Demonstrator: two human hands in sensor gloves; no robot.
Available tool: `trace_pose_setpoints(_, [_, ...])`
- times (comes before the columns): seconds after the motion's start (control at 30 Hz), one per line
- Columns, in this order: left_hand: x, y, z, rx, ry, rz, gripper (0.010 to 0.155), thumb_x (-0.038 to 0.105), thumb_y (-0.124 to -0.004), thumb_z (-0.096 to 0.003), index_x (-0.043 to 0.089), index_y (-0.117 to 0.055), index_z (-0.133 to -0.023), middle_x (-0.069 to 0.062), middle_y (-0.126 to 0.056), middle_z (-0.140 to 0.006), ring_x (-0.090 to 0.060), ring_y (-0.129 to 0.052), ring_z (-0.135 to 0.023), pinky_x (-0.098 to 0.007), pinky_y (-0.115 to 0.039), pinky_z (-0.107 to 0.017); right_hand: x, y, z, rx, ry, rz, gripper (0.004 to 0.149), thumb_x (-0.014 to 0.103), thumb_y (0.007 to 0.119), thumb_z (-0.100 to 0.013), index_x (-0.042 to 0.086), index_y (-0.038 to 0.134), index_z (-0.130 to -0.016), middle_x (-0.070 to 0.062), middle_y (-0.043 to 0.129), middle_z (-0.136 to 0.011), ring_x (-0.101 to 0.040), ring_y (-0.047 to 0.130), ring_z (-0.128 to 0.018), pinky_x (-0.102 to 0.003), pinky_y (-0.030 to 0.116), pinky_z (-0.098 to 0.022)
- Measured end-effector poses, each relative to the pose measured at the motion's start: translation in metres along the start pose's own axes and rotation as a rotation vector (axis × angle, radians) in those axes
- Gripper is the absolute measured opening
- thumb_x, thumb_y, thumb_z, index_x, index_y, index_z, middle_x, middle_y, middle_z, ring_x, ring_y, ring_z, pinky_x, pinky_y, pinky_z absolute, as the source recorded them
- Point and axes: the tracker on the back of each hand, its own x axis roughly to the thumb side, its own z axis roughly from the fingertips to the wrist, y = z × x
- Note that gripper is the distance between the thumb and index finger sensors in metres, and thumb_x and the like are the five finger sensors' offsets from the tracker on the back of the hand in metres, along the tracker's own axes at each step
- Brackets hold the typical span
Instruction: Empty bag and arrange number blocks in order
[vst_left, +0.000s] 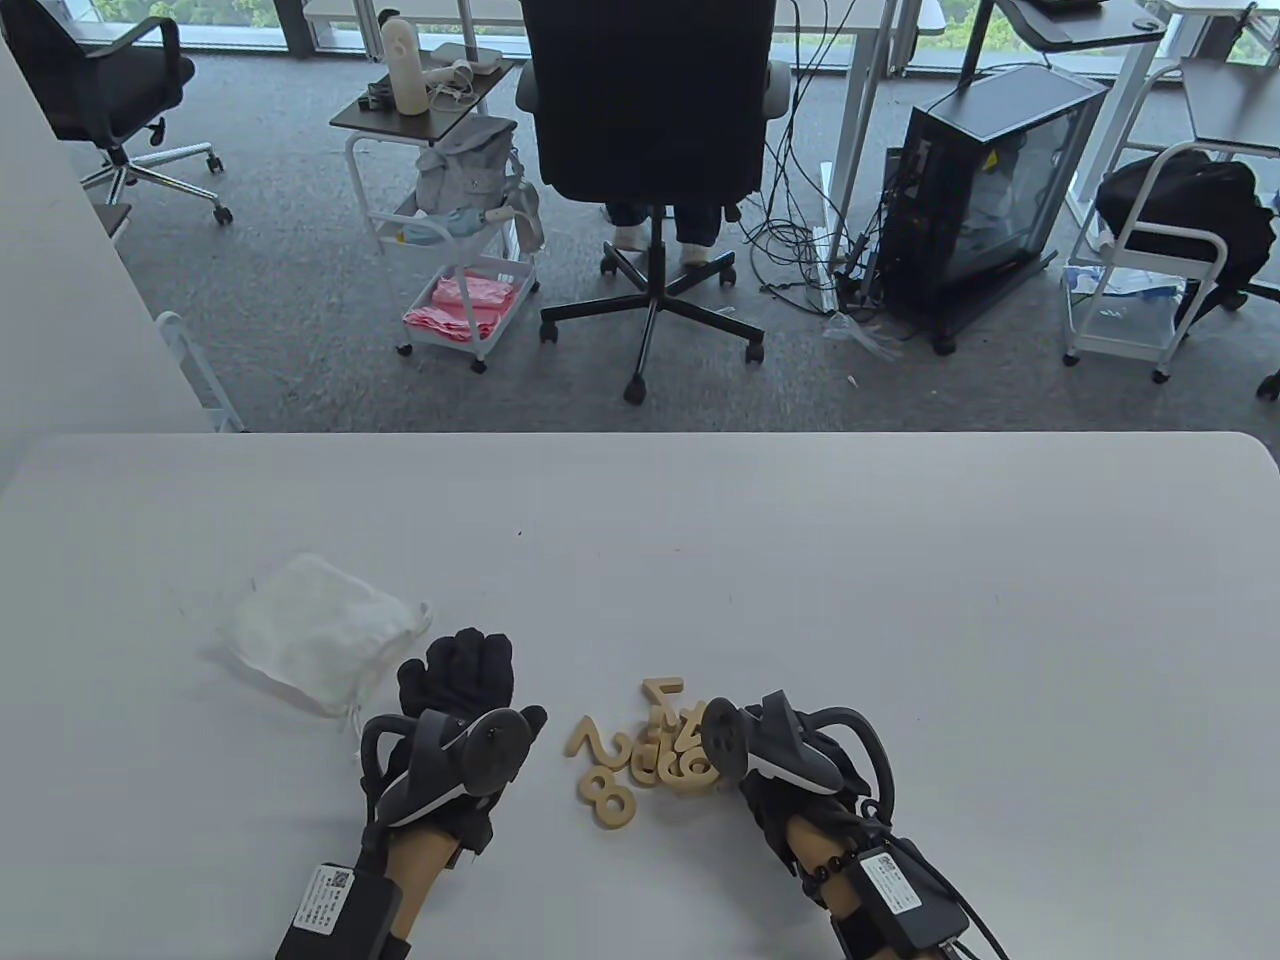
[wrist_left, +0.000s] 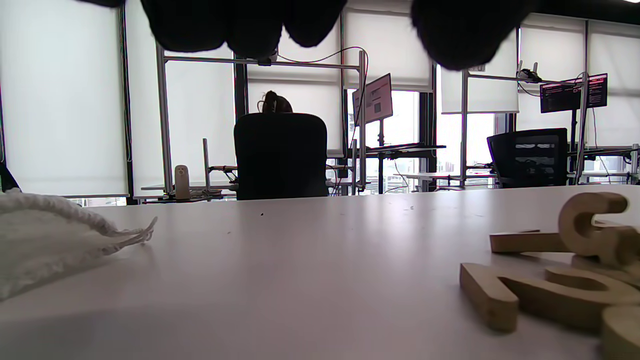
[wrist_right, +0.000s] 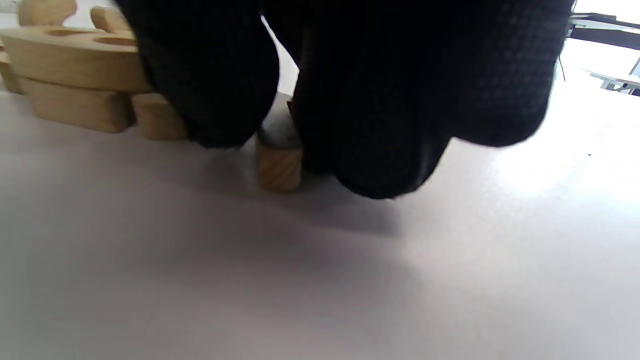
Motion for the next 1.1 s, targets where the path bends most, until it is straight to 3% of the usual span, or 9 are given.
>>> trace_pose_setpoints(0.2, [-0.003, 0.001, -0.002, -0.003, 0.012, 0.015, 0.08, 0.05, -0.069, -0.0544, -0.003, -0.047, -0.11, -0.037, -0.047, -0.11, -0.065, -0.059, -0.097, -0.081, -0.047, -0.064, -0.005, -0.014, 0.005, -0.02, -0.012, -0.067, 0.067, 0.034, 0.087, -0.047, 0.004, 0.067, -0.103, -0.016, 0.098, -0.076, -0.034, 0.106, -0.054, -0.045, 0.093, -0.04])
trace_pose_setpoints(0.3, [-0.005, 0.003, -0.002, 0.009, 0.023, 0.027, 0.08, 0.05, -0.069, -0.0543, -0.003, -0.047, -0.11, -0.037, -0.047, -0.109, -0.065, -0.059, -0.097, -0.081, -0.047, -0.064, 0.0, -0.031, 0.009, -0.15, -0.053, -0.064, 0.063, 0.034, 0.087, -0.047, 0.008, 0.07, -0.102, -0.016, 0.095, -0.079, -0.036, 0.104, -0.058, -0.047, 0.092, -0.043])
trace_pose_setpoints(0.43, [-0.005, 0.004, -0.003, 0.013, 0.025, 0.026, 0.08, 0.05, -0.069, -0.0543, -0.003, -0.046, -0.11, -0.037, -0.047, -0.109, -0.065, -0.059, -0.097, -0.081, -0.047, -0.064, 0.023, -0.05, 0.005, -0.298, -0.207, 0.015, 0.061, 0.032, 0.088, -0.047, 0.015, 0.07, -0.102, -0.019, 0.081, -0.096, -0.042, 0.094, -0.076, -0.055, 0.083, -0.058])
trace_pose_setpoints(0.5, [-0.004, 0.004, -0.002, 0.012, 0.021, 0.019, 0.08, 0.05, -0.069, -0.0543, -0.003, -0.047, -0.11, -0.037, -0.047, -0.109, -0.064, -0.059, -0.098, -0.081, -0.047, -0.064, 0.041, -0.052, -0.004, -0.271, -0.297, 0.111, 0.062, 0.03, 0.089, -0.046, 0.018, 0.068, -0.103, -0.017, 0.072, -0.105, -0.044, 0.085, -0.086, -0.057, 0.077, -0.065])
trace_pose_setpoints(0.7, [-0.004, 0.005, -0.003, 0.026, 0.016, 0.017, 0.08, 0.05, -0.069, -0.0542, -0.002, -0.047, -0.11, -0.037, -0.048, -0.109, -0.064, -0.059, -0.098, -0.081, -0.047, -0.064, 0.077, -0.044, -0.026, -0.211, -0.411, 0.25, 0.06, 0.024, 0.091, -0.045, 0.023, 0.068, -0.101, -0.009, 0.072, -0.106, -0.039, 0.084, -0.09, -0.055, 0.076, -0.068])
trace_pose_setpoints(0.93, [-0.008, 0.008, -0.003, 0.042, 0.029, 0.024, 0.08, 0.05, -0.069, -0.0542, -0.002, -0.047, -0.11, -0.037, -0.048, -0.109, -0.065, -0.059, -0.097, -0.081, -0.047, -0.064, 0.089, -0.033, -0.038, -0.145, -0.436, 0.298, 0.051, 0.02, 0.09, -0.045, 0.025, 0.078, -0.094, -0.005, 0.081, -0.1, -0.034, 0.089, -0.087, -0.051, 0.079, -0.068])
trace_pose_setpoints(1.1, [-0.009, 0.008, -0.002, 0.05, 0.032, 0.028, 0.079, 0.05, -0.069, -0.0543, -0.002, -0.048, -0.11, -0.037, -0.048, -0.109, -0.065, -0.059, -0.097, -0.081, -0.047, -0.064, 0.086, -0.034, -0.039, -0.178, -0.43, 0.299, 0.046, 0.021, 0.091, -0.044, 0.025, 0.083, -0.089, -0.004, 0.087, -0.095, -0.03, 0.094, -0.081, -0.047, 0.082, -0.066])
